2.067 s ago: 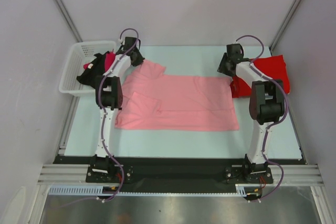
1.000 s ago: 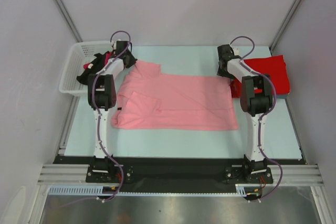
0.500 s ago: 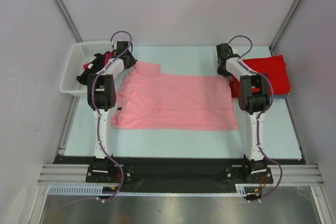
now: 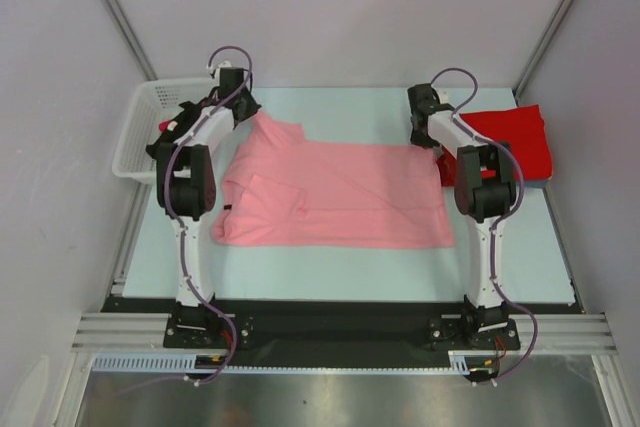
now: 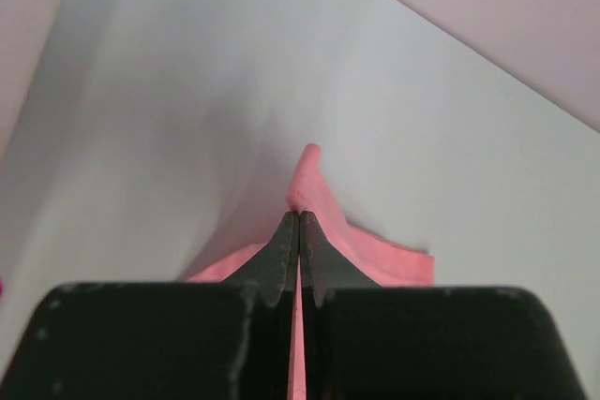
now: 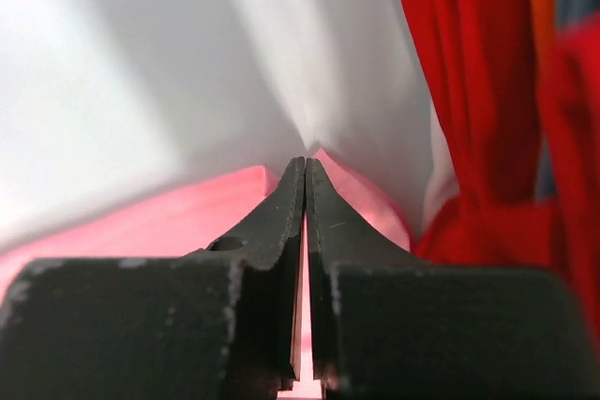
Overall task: Fold and stack the t-shirts
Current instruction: Fold the tshirt
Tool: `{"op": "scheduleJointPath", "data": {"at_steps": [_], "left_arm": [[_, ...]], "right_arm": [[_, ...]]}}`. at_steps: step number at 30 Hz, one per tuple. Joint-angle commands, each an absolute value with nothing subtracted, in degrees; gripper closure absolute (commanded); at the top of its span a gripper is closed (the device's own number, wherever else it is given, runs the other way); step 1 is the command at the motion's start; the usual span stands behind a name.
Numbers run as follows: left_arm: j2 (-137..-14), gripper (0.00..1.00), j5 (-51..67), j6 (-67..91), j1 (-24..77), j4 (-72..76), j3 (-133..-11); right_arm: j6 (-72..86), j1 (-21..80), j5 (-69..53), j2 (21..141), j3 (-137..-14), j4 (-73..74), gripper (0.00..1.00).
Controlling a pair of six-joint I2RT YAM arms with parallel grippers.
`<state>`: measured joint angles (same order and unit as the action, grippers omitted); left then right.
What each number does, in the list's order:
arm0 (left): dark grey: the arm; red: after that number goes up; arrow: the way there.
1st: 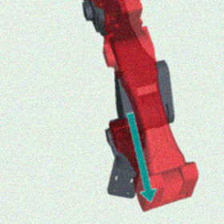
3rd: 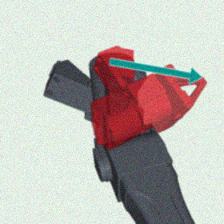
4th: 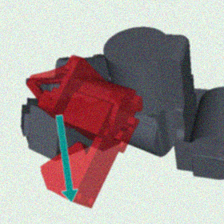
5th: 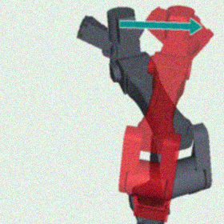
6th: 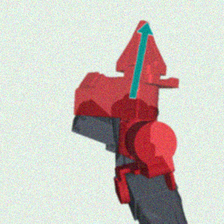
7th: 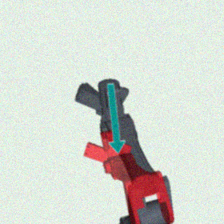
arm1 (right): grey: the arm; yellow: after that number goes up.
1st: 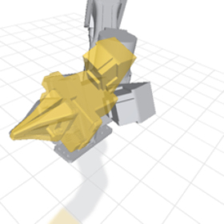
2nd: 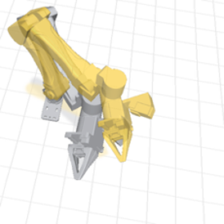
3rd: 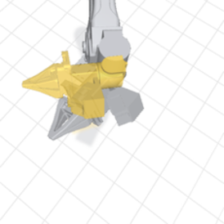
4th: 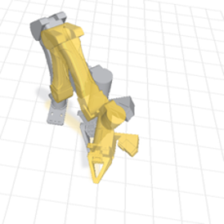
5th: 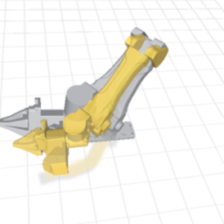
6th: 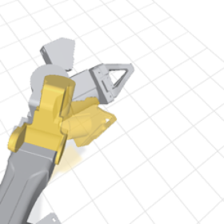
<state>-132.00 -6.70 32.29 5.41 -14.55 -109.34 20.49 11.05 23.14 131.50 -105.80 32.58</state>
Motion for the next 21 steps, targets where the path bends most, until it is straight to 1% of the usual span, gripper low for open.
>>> {"op": "scheduleJointPath", "data": {"at_steps": [1, 2, 5, 6, 7, 8, 9, 10, 11, 12, 15, 21], "left_arm": [[-127.0, 1.0, -8.17, 30.32, 5.62, -11.78, -108.19], [-126.74, 1.0, -8.09, 30.41, 5.71, -11.78, -108.02], [-126.39, 1.0, -8.17, 31.11, 5.71, -11.69, -107.4], [-126.21, 1.0, -8.17, 31.29, 5.71, -11.6, -106.97], [-126.12, 1.0, -8.09, 31.29, 5.71, -11.17, -106.79], [-126.21, 1.0, -8.09, 31.29, 5.71, -11.08, -106.87], [-126.3, 1.0, -8.09, 31.29, 5.71, -11.07, -106.96], [-126.47, 1.0, -8.09, 31.12, 5.8, -11.16, -107.05], [-126.47, 1.0, -8.09, 31.11, 5.71, -11.16, -107.22], [-126.74, 1.0, -8.17, 31.11, 5.8, -11.08, -107.4], [-127.35, 1.0, -8.35, 30.85, 5.71, -11.25, -108.1], [-128.93, 1.0, -8.09, 30.94, 5.62, -11.34, -109.42]], "right_arm": [[20.39, 11.43, 24.34, 125.25, -104.42, 32.0, 0.98], [20.3, 11.43, 24.69, 125.16, -103.98, 31.73, 0.95], [20.48, 11.07, 26.71, 124.46, -103.62, 31.82, 0.96], [20.48, 10.99, 27.15, 124.28, -103.54, 31.9, 0.88], [20.48, 10.9, 27.42, 124.1, -103.45, 31.82, 0.74], [20.22, 10.81, 27.33, 124.19, -103.53, 31.64, 0.73], [20.3, 10.81, 27.16, 124.36, -103.45, 31.55, 0.7], [20.13, 10.72, 26.9, 124.63, -103.71, 31.47, 0.64], [20.13, 10.64, 26.63, 124.89, -103.88, 31.29, 0.54], [20.04, 10.63, 26.37, 125.68, -104.06, 31.2, 0.52], [20.13, 10.46, 25.4, 127.52, -105.12, 31.46, 0.5], [20.13, 9.93, 25.75, 130.69, -106.43, 31.73, 0.51]]}}
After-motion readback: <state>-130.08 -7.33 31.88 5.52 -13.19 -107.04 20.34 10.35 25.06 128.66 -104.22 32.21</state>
